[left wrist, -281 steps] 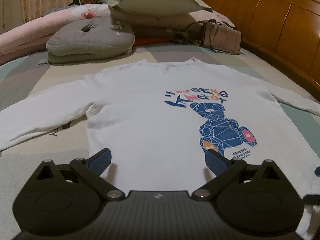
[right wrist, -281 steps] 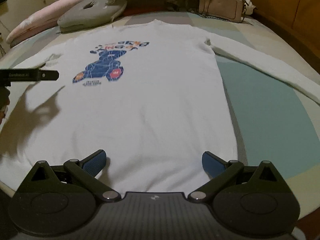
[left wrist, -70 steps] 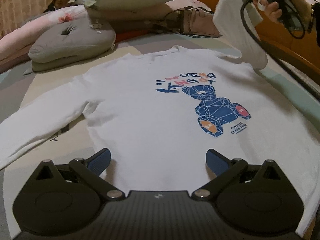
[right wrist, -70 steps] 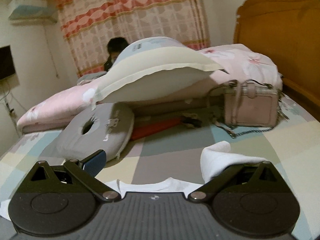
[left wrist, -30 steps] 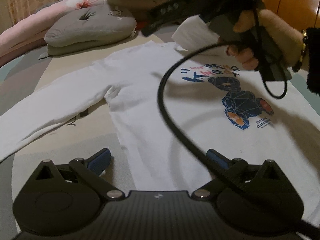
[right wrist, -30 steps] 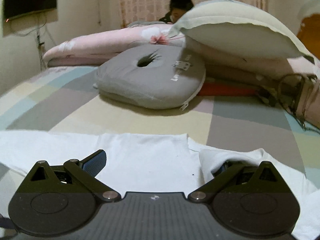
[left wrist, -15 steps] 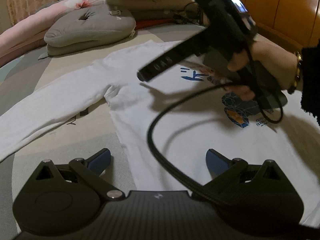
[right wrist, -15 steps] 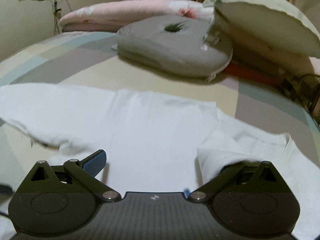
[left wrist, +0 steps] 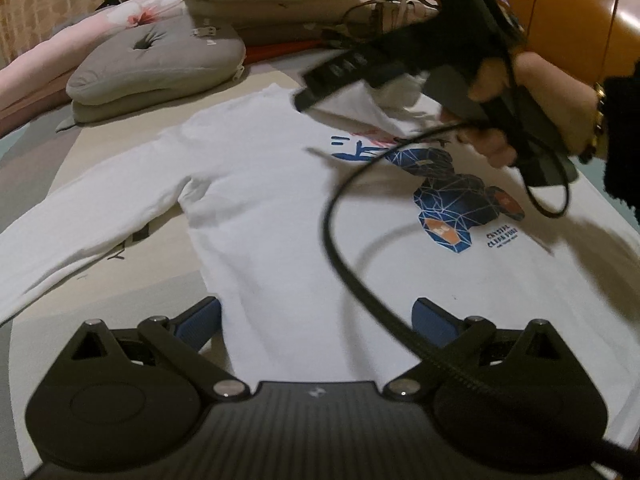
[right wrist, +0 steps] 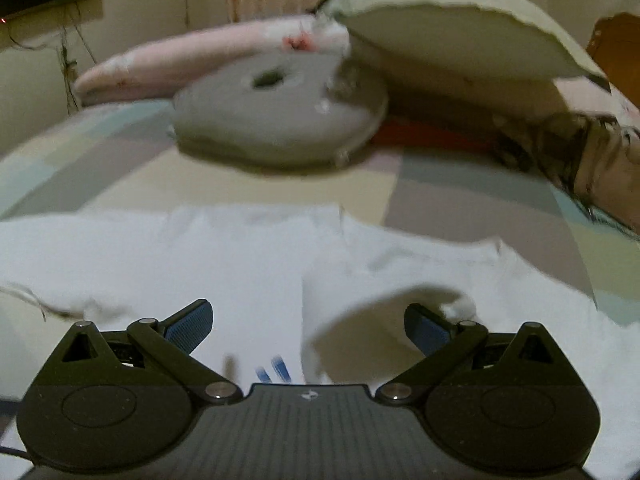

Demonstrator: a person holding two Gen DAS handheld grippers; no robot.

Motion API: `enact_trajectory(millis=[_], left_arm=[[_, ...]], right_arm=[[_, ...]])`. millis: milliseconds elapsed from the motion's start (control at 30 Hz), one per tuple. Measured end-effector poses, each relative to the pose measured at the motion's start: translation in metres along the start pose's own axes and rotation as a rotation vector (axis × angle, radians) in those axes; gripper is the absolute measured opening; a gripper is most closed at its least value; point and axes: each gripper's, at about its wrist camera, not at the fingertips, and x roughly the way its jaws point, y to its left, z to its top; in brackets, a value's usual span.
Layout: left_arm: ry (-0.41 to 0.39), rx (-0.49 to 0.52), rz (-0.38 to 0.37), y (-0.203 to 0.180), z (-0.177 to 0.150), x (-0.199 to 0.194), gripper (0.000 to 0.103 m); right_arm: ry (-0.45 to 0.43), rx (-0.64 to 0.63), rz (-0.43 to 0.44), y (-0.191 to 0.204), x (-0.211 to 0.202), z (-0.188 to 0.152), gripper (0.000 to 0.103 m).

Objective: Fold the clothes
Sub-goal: 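Carry the held sleeve across the sweatshirt body with the right gripper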

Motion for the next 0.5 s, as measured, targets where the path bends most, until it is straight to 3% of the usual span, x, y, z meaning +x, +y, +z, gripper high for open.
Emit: enact_trajectory(millis=[100,267,333,500], left_arm=[[0.001,-0.004,-0.004,0.001,0.001,0.001,0.101],[0.0,-0.003,-0.004,0.002,0.0,-0.002,0.101],[-0.002,-0.001,-0.003,0.002,-0.001,-0.003,0.101],[-0.005,0.003,-0.006,0.0,-0.001,-0.004,0.101]], right_arm=[[-0.025,-0.124,0.05,0.026,0.003,0.003,0.103],[0.051,-0.318,0.083,0.058,0.009,-0.012,0.103],[0.081,-0.306,0.071,0.053,0.01,-0.017,0.103],[0.08,-0.102,0.0,0.013,0.007,-0.015,0.103]])
